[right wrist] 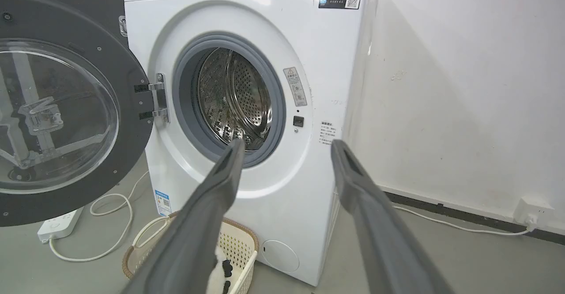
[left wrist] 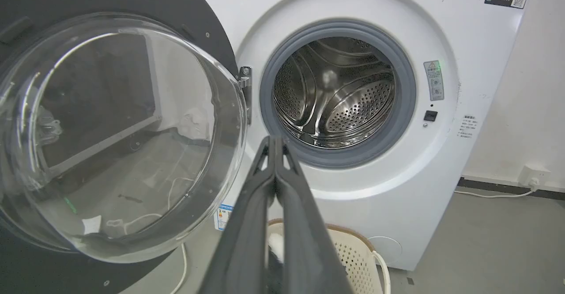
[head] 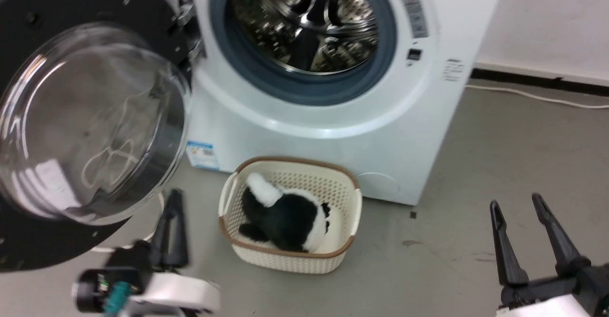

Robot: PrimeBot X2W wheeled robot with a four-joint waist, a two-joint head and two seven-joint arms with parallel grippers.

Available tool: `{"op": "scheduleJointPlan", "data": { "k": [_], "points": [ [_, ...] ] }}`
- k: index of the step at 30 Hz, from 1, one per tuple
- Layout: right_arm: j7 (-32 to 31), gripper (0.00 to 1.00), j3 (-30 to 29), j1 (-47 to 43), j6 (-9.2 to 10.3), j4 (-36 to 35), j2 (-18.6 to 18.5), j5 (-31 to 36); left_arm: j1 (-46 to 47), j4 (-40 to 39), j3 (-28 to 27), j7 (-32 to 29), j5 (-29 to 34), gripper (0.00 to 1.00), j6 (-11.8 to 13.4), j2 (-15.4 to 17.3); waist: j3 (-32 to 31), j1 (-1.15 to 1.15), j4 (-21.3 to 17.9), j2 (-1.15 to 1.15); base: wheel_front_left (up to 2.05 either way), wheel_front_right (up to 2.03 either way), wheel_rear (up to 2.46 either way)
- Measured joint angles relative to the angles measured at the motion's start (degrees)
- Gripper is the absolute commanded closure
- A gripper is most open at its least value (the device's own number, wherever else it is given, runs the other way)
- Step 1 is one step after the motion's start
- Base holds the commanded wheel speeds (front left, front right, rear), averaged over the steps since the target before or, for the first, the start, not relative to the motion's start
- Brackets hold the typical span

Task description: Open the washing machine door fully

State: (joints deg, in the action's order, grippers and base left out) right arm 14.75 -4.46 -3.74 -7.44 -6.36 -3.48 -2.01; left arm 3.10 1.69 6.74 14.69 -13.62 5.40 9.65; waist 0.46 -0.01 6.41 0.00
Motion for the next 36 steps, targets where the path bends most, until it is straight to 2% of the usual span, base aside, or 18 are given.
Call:
{"op": "scheduleJointPlan", "data": {
  "k": [5,12,21,36],
  "points": [
    [0.0,0.00,-0.9,-1.8,0.00,0.5,0.1,-0.1,-2.2,0.7,2.7,0.0,2.2,0.00,0.5,-2.8,-1.4,0.00,-2.3,0.00,0.00,0.00,0.00],
    [0.0,0.00,-2.9,-2.6,0.00,3.5,0.3,-1.4,-4.3,5.8,5.6,0.0,4.5,0.00,-0.1,-3.5,-1.8,0.01,-3.3,0.00,0.00,0.00,0.00],
    [0.0,0.00,-4.3,-3.0,0.00,7.4,0.4,0.6,-4.3,7.5,4.9,0.0,4.9,0.00,-0.5,-3.9,-1.6,0.01,-3.7,0.00,0.00,0.00,0.00],
    [0.0,0.00,-4.0,-3.0,0.00,8.9,0.4,0.6,-4.3,8.0,2.8,0.0,5.0,0.00,-1.4,-3.7,-1.4,0.02,-4.0,0.00,0.00,0.00,0.00]
  ]
}}
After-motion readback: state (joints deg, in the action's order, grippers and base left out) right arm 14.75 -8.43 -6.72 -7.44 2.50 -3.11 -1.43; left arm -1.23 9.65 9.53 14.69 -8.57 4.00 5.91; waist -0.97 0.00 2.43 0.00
